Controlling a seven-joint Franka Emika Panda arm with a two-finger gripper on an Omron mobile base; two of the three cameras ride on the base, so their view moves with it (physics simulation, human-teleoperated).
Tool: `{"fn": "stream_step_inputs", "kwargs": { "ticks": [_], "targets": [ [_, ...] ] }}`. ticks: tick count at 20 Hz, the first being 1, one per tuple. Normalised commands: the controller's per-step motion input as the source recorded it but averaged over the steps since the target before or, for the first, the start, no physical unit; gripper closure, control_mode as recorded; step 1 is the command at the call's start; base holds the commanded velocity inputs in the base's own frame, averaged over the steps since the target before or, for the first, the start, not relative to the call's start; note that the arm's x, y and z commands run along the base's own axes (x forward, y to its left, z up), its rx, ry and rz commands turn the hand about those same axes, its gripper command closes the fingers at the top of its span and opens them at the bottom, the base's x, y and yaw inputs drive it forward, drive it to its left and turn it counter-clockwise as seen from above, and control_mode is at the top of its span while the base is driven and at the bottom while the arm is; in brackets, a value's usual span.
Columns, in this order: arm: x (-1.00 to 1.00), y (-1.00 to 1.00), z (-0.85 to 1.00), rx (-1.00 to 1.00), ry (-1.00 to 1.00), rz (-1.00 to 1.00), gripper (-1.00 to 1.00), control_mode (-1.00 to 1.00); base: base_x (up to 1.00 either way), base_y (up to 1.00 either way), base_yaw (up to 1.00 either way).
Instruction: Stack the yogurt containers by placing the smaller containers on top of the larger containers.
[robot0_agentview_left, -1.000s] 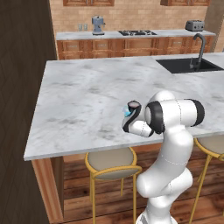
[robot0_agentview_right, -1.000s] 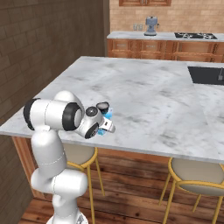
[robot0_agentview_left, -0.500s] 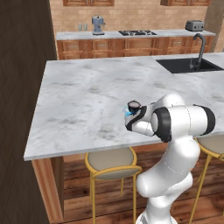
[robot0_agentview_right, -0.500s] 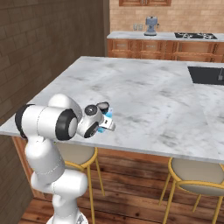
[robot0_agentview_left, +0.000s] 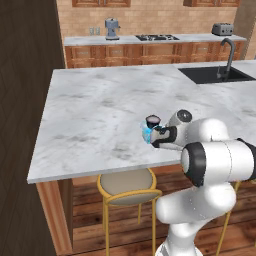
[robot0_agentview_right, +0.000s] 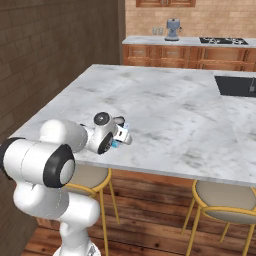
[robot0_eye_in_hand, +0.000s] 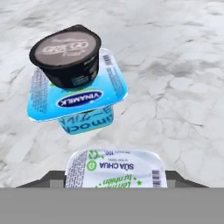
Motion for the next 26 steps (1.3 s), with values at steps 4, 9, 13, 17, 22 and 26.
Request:
{"fn": "stream_step_inputs", "kwargs": {
  "ticks": [4,9,13,17,22,26],
  "targets": [
    [-0.07,0.0,0.76,0.0,0.09,0.0,1.0,-1.0,0.0,0.0,0.0],
    [-0.1,0.0,0.74,0.0,0.06,0.0,1.0,-1.0,0.0,0.0,0.0],
    [-0.04,0.02,0.67,0.0,0.04,0.01,1.0,-1.0,0.0,0.0,0.0],
    [0.08,0.09,0.52,0.0,0.03,0.03,1.0,-1.0,0.0,0.0,0.0],
    [0.34,0.13,0.35,0.0,0.06,0.02,1.0,-1.0,0.0,0.0,0.0],
    [0.55,0.19,0.07,-0.01,0.11,0.0,1.0,-1.0,0.0,0.0,0.0]
  ]
}}
